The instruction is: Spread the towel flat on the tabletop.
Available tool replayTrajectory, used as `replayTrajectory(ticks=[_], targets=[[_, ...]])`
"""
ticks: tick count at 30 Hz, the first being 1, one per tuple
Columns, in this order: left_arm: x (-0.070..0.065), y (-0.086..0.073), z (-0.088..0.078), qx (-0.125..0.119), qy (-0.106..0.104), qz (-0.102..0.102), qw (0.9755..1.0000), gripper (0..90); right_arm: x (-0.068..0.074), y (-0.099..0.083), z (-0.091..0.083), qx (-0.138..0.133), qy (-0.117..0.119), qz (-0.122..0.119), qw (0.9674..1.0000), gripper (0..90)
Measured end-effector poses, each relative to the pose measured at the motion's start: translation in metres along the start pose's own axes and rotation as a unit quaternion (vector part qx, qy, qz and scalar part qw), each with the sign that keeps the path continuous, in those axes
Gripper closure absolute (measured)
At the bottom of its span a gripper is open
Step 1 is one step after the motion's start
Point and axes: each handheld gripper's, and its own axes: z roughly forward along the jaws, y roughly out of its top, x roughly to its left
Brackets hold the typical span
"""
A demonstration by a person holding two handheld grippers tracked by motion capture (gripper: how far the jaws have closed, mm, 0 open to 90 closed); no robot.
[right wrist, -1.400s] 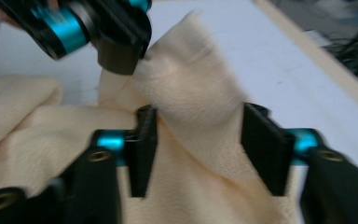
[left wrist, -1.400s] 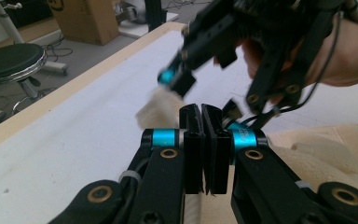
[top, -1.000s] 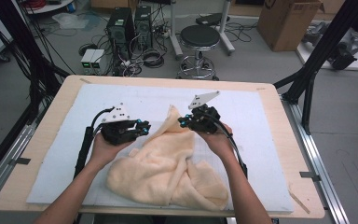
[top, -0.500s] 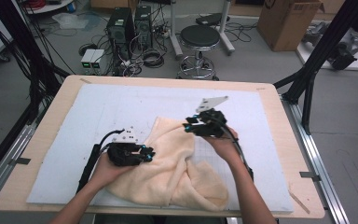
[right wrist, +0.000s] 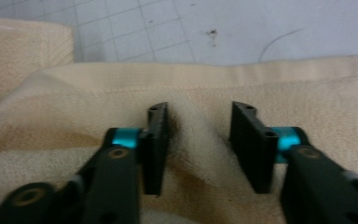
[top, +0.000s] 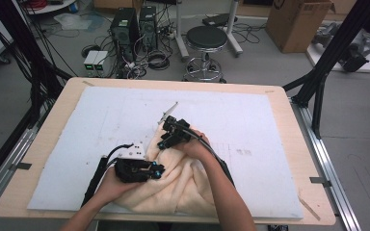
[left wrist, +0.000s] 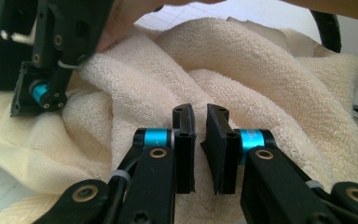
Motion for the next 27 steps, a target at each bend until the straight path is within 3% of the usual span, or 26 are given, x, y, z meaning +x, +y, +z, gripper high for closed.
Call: replayTrajectory(ticks=[2,4,6,8,12,14,18,20,22,24,27], targets=[[0.000,0.000,0.000,-0.002,0.001,-0.003,1.0000,80.9,0.001,0.001,-0.004,0.006,0.003,-0.007,0.9999,83.6],[0.000,0.000,0.000,-0.008,0.003,-0.005,1.0000,80.2,0.003,0.002,-0.012,0.008,-0.021,-0.019,0.9996,85.4],[0.001,0.000,0.000,-0.012,0.001,-0.003,0.9999,78.7,0.000,0.001,-0.029,-0.031,-0.033,0.002,0.9990,85.5],[0.001,0.001,0.001,-0.013,0.002,-0.002,0.9999,77.9,-0.002,0.000,-0.050,-0.072,-0.055,0.015,0.9958,85.6],[0.000,0.005,0.000,-0.034,-0.006,-0.010,0.9994,73.9,-0.001,-0.007,-0.088,-0.130,-0.107,0.029,0.9853,85.6],[0.001,0.006,-0.003,-0.042,-0.009,-0.015,0.9990,72.1,0.000,-0.012,-0.102,-0.149,-0.109,0.037,0.9821,85.6],[0.008,0.014,-0.015,-0.064,0.007,-0.028,0.9976,66.6,0.012,-0.017,-0.123,-0.178,-0.115,0.015,0.9772,85.6],[0.014,0.021,-0.023,-0.083,0.021,-0.035,0.9957,65.2,0.019,-0.016,-0.134,-0.197,-0.122,0.005,0.9728,85.6],[0.021,0.030,-0.031,-0.105,0.044,-0.051,0.9921,60.9,0.024,-0.014,-0.144,-0.215,-0.122,-0.006,0.9689,85.6],[0.031,0.037,-0.034,-0.116,0.063,-0.059,0.9894,59.8,0.029,-0.010,-0.152,-0.226,-0.118,-0.014,0.9668,85.6],[0.044,0.046,-0.029,-0.124,0.058,-0.078,0.9875,58.3,0.038,-0.002,-0.162,-0.234,-0.125,-0.032,0.9635,85.7]])
